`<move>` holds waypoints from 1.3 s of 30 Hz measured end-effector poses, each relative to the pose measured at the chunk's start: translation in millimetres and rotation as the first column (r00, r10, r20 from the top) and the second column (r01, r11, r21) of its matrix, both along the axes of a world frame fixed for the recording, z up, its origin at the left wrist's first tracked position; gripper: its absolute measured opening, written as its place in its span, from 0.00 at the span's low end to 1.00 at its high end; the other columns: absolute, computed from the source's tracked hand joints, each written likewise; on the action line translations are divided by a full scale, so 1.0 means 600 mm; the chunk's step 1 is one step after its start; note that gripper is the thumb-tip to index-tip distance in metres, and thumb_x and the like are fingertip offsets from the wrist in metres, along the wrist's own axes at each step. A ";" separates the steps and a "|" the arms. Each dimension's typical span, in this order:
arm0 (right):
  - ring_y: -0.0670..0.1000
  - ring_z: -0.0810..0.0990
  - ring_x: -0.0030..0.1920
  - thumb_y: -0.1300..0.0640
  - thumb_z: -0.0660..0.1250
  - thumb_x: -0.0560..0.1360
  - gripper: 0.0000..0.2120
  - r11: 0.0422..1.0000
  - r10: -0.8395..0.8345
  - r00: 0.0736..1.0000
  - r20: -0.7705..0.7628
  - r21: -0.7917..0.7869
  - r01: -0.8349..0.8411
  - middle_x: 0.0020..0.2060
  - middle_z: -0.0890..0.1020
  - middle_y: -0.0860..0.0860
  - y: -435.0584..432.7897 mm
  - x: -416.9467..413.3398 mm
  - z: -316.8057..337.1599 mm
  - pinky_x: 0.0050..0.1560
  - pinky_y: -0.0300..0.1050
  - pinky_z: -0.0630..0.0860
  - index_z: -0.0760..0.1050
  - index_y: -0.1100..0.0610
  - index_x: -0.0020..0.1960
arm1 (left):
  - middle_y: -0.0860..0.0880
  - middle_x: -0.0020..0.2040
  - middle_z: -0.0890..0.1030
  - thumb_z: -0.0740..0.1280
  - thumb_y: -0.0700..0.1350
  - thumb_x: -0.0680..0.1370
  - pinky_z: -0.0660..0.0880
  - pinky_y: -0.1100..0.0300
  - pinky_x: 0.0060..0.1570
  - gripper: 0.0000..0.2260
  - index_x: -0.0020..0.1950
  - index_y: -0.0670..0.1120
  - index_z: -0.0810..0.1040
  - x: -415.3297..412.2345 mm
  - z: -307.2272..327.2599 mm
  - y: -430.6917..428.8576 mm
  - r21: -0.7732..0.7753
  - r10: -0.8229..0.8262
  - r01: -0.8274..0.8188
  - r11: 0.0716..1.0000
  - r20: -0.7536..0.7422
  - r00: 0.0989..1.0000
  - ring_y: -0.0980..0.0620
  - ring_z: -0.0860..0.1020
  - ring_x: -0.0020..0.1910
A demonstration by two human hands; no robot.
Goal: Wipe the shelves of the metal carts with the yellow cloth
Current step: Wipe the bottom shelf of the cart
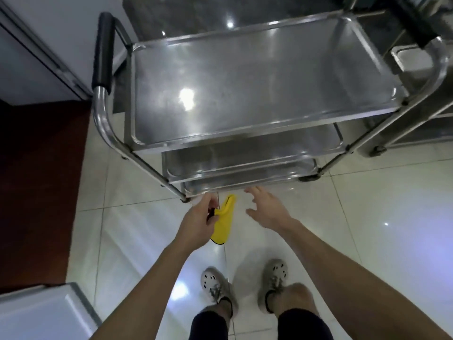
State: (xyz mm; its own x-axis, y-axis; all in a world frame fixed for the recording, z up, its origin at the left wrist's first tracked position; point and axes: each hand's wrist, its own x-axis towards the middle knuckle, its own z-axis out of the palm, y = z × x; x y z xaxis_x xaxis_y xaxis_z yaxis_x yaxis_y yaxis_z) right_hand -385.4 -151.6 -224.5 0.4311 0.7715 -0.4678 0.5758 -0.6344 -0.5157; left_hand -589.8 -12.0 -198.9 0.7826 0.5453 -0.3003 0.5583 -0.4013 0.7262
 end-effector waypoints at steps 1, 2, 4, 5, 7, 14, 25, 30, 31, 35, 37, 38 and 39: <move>0.57 0.77 0.71 0.54 0.75 0.78 0.33 1.000 0.003 1.000 -0.006 0.003 -0.003 0.75 0.71 0.52 0.010 -0.006 -0.025 0.70 0.52 0.73 0.66 0.52 0.79 | 0.54 0.51 0.81 0.69 0.36 0.83 0.82 0.43 0.50 0.18 0.55 0.58 0.68 -0.006 -0.019 -0.004 -0.005 0.013 -0.013 1.000 0.013 1.000 0.47 0.82 0.49; 0.56 0.75 0.72 0.54 0.75 0.78 0.35 1.000 0.016 1.000 -0.015 0.015 -0.016 0.76 0.71 0.52 0.019 -0.009 -0.052 0.71 0.51 0.72 0.65 0.53 0.80 | 0.54 0.48 0.80 0.68 0.36 0.83 0.81 0.43 0.48 0.17 0.55 0.58 0.68 -0.011 -0.042 -0.006 -0.014 0.034 -0.034 0.999 0.033 0.999 0.46 0.81 0.47; 0.56 0.75 0.70 0.54 0.74 0.78 0.29 0.998 0.048 0.998 -0.046 0.030 -0.047 0.73 0.74 0.53 0.041 -0.007 -0.119 0.68 0.48 0.72 0.70 0.53 0.77 | 0.54 0.45 0.78 0.67 0.37 0.84 0.80 0.44 0.45 0.17 0.55 0.59 0.67 -0.009 -0.094 -0.005 -0.027 0.106 -0.104 0.994 0.094 0.990 0.47 0.79 0.44; 0.57 0.77 0.67 0.54 0.73 0.78 0.23 0.998 0.045 0.997 -0.057 0.038 -0.043 0.68 0.79 0.53 0.052 -0.002 -0.158 0.64 0.47 0.73 0.75 0.52 0.72 | 0.53 0.45 0.78 0.67 0.37 0.85 0.79 0.44 0.44 0.16 0.55 0.59 0.67 -0.002 -0.130 0.001 -0.025 0.139 -0.136 0.990 0.121 0.983 0.47 0.79 0.43; 0.57 0.81 0.59 0.55 0.72 0.78 0.13 0.998 0.010 0.997 -0.080 0.067 -0.005 0.57 0.84 0.53 0.071 0.013 -0.241 0.57 0.48 0.76 0.79 0.53 0.62 | 0.50 0.44 0.78 0.66 0.38 0.86 0.79 0.43 0.42 0.15 0.54 0.59 0.67 0.012 -0.216 0.018 -0.001 0.219 -0.221 0.975 0.169 0.961 0.46 0.78 0.41; 0.59 0.80 0.48 0.58 0.71 0.79 0.12 0.954 -0.120 0.990 -0.070 0.269 0.134 0.47 0.81 0.55 0.117 0.041 -0.552 0.47 0.51 0.73 0.76 0.59 0.61 | 0.56 0.51 0.83 0.67 0.38 0.84 0.78 0.57 0.50 0.14 0.51 0.58 0.82 0.056 -0.570 0.100 0.112 0.355 -0.397 0.911 0.280 0.892 0.60 0.81 0.51; 0.56 0.77 0.51 0.58 0.65 0.84 0.14 0.875 -0.148 0.986 0.082 0.476 0.092 0.56 0.76 0.55 0.214 0.080 -0.855 0.46 0.46 0.67 0.72 0.60 0.68 | 0.53 0.55 0.89 0.69 0.39 0.84 0.83 0.49 0.60 0.11 0.55 0.52 0.90 0.135 -0.853 0.220 0.095 0.358 -0.413 0.906 0.347 0.867 0.52 0.86 0.56; 0.55 0.78 0.52 0.58 0.65 0.84 0.17 0.782 -0.264 0.958 0.112 0.606 0.145 0.59 0.77 0.54 0.314 0.121 -0.823 0.48 0.47 0.73 0.70 0.56 0.72 | 0.52 0.63 0.85 0.68 0.46 0.87 0.79 0.68 0.54 0.14 0.72 0.49 0.83 0.186 -0.813 0.311 0.130 0.362 -0.435 0.891 0.376 0.853 0.58 0.84 0.55; 0.59 0.79 0.57 0.58 0.66 0.84 0.21 0.803 -0.281 0.952 0.123 0.573 0.163 0.64 0.77 0.57 0.338 0.134 -0.827 0.52 0.46 0.73 0.67 0.57 0.75 | 0.52 0.67 0.83 0.67 0.48 0.88 0.76 0.74 0.54 0.17 0.77 0.49 0.78 0.190 -0.815 0.325 0.120 0.333 -0.394 0.911 0.347 0.877 0.58 0.83 0.59; 0.67 0.69 0.75 0.49 0.68 0.84 0.35 0.964 -0.166 0.938 0.305 0.252 0.089 0.78 0.64 0.65 0.366 0.132 -0.890 0.69 0.57 0.70 0.57 0.62 0.83 | 0.47 0.65 0.85 0.69 0.47 0.86 0.79 0.58 0.64 0.15 0.72 0.46 0.82 0.136 -0.867 0.318 0.097 0.373 -0.435 0.895 0.369 0.851 0.46 0.85 0.62; 0.67 0.66 0.78 0.45 0.67 0.84 0.33 0.966 -0.081 0.897 0.434 0.258 -0.037 0.80 0.63 0.64 0.346 0.096 -0.925 0.77 0.62 0.64 0.61 0.59 0.82 | 0.49 0.51 0.88 0.71 0.51 0.84 0.84 0.46 0.56 0.09 0.58 0.47 0.85 0.079 -0.910 0.290 -0.006 0.554 -0.608 0.794 0.419 0.719 0.47 0.87 0.50; 0.67 0.64 0.79 0.44 0.66 0.84 0.32 0.952 -0.053 0.878 0.476 0.290 -0.100 0.80 0.64 0.64 0.335 0.077 -0.939 0.79 0.65 0.61 0.64 0.58 0.82 | 0.52 0.44 0.87 0.72 0.54 0.82 0.84 0.44 0.51 0.09 0.51 0.49 0.84 0.051 -0.924 0.278 -0.034 0.654 -0.710 0.704 0.421 0.628 0.52 0.86 0.44; 0.66 0.63 0.81 0.42 0.66 0.83 0.31 0.935 -0.033 0.862 0.505 0.321 -0.152 0.80 0.65 0.63 0.328 0.060 -0.950 0.80 0.67 0.58 0.67 0.56 0.81 | 0.55 0.39 0.83 0.74 0.57 0.80 0.83 0.45 0.48 0.12 0.47 0.50 0.80 0.025 -0.932 0.271 -0.026 0.735 -0.803 0.596 0.421 0.532 0.57 0.82 0.38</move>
State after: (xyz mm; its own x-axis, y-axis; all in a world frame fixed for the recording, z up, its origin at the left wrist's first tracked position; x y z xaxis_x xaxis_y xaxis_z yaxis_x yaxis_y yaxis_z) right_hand -349.7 45.2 -794.4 0.4802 0.8725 0.0903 0.8421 -0.4297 -0.3259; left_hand -574.6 150.5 -758.2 0.0597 0.9973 0.0426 0.4231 -0.0639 0.9038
